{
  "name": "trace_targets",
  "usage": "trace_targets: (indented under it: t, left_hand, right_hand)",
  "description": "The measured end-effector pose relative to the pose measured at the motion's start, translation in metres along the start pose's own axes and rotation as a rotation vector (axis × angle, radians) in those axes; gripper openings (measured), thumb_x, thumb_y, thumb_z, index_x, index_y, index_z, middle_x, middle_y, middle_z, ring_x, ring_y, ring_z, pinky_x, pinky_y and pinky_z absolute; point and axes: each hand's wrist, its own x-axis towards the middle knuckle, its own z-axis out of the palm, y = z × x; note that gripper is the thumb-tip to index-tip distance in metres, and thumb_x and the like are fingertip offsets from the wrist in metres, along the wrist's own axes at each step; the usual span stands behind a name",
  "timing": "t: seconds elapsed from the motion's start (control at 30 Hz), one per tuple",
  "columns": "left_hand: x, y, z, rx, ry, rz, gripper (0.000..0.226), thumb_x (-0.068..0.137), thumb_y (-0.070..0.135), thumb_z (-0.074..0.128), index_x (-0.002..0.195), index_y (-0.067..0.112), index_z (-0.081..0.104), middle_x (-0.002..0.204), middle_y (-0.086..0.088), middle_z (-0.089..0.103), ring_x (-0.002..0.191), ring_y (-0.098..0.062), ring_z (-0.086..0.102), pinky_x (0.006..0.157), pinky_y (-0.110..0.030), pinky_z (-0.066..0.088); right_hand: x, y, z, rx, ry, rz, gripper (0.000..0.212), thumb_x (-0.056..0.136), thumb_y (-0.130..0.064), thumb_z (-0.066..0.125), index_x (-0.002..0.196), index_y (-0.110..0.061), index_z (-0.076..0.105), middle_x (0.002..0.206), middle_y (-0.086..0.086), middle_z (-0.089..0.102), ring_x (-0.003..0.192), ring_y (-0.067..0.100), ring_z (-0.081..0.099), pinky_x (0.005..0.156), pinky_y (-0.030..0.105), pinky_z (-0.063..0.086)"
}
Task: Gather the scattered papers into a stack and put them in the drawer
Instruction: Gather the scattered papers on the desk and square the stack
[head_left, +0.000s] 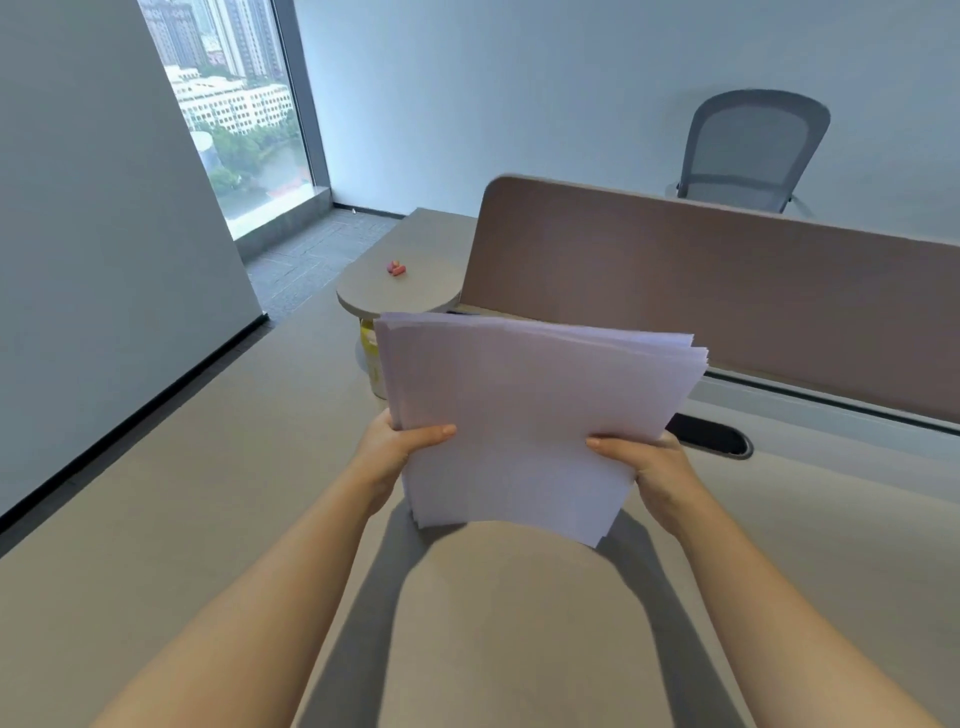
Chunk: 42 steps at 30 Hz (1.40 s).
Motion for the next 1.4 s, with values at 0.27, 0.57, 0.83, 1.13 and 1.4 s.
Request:
trace_targets:
  t: [0.27, 0.57, 0.83, 1.13, 1.4]
  left_hand:
    - [0.013, -0.007, 0.007, -0.042, -0.004, 0.041, 0.033, 0.060, -0.002, 0.068, 0.086, 0.018, 0.062, 0.062, 0.017, 0.074, 0.059, 0.003, 0.069, 0.060, -0.016, 0.056]
    - [0.008, -0.042, 0.005, -0.012, 0.050, -0.026, 0.033, 0.060, 0.001, 0.073, 0.084, 0.021, 0.064, 0.064, 0.016, 0.074, 0.066, -0.003, 0.069, 0.068, -0.021, 0.056]
    - [-0.006, -0.071, 0.003, 0.071, 0.094, -0.248, 0.021, 0.074, -0.004, 0.068, 0.090, 0.010, 0.064, 0.088, -0.002, 0.069, 0.085, -0.026, 0.060, 0.070, -0.029, 0.051]
    - [-0.014, -0.018, -0.023, 0.888, 0.228, -0.006, 0.013, 0.083, 0.008, 0.057, 0.091, 0.009, 0.067, 0.092, -0.012, 0.066, 0.086, -0.027, 0.056, 0.064, -0.028, 0.036]
    - [-0.033, 0.028, -0.048, 1.459, 0.082, 0.306, 0.017, 0.087, 0.016, 0.055, 0.093, 0.011, 0.070, 0.103, -0.007, 0.070, 0.110, -0.029, 0.054, 0.087, -0.032, 0.031]
  right_hand:
    - [0.009, -0.003, 0.008, 0.081, -0.005, -0.029, 0.025, 0.075, 0.005, 0.063, 0.077, -0.019, 0.062, 0.073, -0.006, 0.070, 0.069, 0.010, 0.065, 0.067, 0.024, 0.050]
    - [0.003, 0.027, 0.008, 0.055, 0.058, 0.080, 0.021, 0.075, 0.005, 0.063, 0.076, -0.016, 0.063, 0.062, -0.009, 0.072, 0.061, 0.007, 0.068, 0.062, 0.021, 0.054]
    - [-0.013, 0.059, 0.012, 0.040, 0.105, 0.222, 0.020, 0.076, 0.003, 0.064, 0.090, -0.011, 0.062, 0.083, 0.001, 0.066, 0.075, 0.017, 0.063, 0.059, 0.019, 0.052]
    - [-0.004, 0.027, 0.016, -0.379, 0.222, 0.127, 0.070, 0.082, -0.014, 0.064, 0.141, -0.011, 0.028, 0.143, 0.008, 0.035, 0.131, 0.026, 0.037, 0.105, 0.042, 0.035]
    - [-0.010, -0.008, 0.038, -0.416, 0.060, -0.104, 0.047, 0.077, 0.005, 0.064, 0.121, -0.007, 0.051, 0.117, 0.015, 0.058, 0.102, 0.030, 0.055, 0.076, 0.029, 0.051]
